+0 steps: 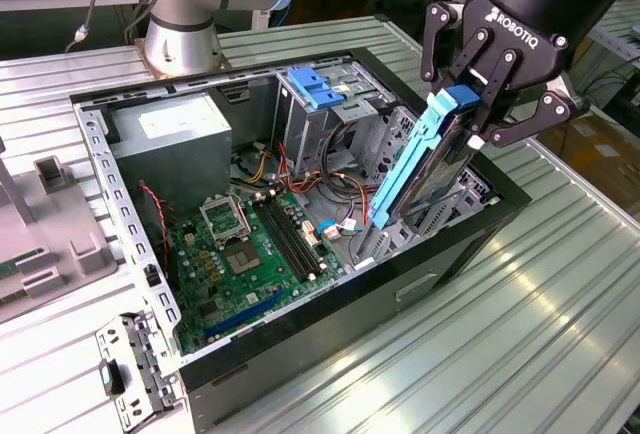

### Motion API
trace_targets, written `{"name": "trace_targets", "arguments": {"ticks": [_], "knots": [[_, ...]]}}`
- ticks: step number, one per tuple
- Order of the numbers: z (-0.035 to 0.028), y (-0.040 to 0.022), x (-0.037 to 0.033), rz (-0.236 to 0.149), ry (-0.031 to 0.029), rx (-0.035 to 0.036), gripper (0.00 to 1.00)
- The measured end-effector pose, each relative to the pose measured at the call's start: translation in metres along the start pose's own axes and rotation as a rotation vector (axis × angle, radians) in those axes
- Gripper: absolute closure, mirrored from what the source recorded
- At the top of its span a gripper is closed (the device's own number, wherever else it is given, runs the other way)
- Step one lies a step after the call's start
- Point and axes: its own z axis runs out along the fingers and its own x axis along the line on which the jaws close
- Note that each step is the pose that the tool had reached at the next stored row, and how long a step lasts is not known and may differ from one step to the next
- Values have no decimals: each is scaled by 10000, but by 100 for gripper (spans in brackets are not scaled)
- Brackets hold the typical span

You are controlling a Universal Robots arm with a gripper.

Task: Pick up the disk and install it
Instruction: 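Pick up the disk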

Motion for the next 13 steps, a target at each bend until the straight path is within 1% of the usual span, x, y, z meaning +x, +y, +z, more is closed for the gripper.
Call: {"name": "trace_targets", "arguments": {"ticks": [1,4,5,12,13], "knots": [[0,0,0,88,6,80,63],[6,0,0,547,27,92,63],[6,-2,0,626,31,93,63],[8,-100,2,643,30,94,63],[9,-136,2,643,31,94,63]]}}
